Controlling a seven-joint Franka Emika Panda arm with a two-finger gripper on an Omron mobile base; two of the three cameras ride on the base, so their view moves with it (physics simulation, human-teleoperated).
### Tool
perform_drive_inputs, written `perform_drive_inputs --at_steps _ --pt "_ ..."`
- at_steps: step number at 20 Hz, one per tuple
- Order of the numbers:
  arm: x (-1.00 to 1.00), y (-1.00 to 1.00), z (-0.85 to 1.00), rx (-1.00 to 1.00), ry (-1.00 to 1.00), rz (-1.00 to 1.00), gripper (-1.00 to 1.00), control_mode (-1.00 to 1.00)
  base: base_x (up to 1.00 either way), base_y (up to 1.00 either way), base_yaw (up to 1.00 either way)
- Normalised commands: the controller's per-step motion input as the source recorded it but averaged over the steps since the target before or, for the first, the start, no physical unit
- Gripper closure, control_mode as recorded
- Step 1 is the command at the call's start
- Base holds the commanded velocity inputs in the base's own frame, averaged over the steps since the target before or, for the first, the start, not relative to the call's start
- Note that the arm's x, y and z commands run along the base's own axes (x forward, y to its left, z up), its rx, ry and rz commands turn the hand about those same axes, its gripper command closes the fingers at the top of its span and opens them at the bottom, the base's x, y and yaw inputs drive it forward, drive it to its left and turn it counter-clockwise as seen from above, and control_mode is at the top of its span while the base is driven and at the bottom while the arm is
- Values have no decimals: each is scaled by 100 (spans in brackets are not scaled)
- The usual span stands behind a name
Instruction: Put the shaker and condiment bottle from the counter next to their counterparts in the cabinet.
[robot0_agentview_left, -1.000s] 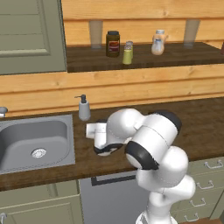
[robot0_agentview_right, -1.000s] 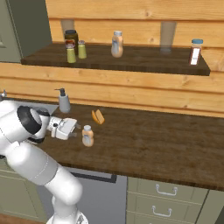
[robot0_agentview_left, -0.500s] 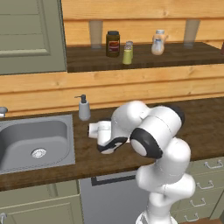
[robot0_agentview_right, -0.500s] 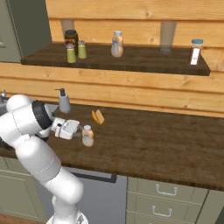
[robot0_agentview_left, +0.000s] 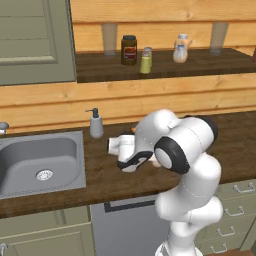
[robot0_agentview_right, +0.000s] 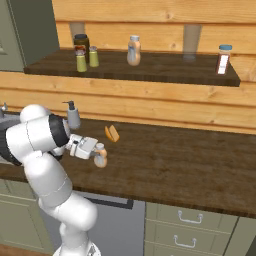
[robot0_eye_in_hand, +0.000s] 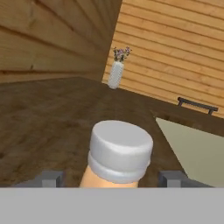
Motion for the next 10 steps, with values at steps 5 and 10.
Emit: perform_drive_inputs --at_steps 5,10 --pt "-7 -28 13 3 0 0 100 -100 0 0 0" --pt "-28 -4 78 0 0 0 100 -100 0 0 0"
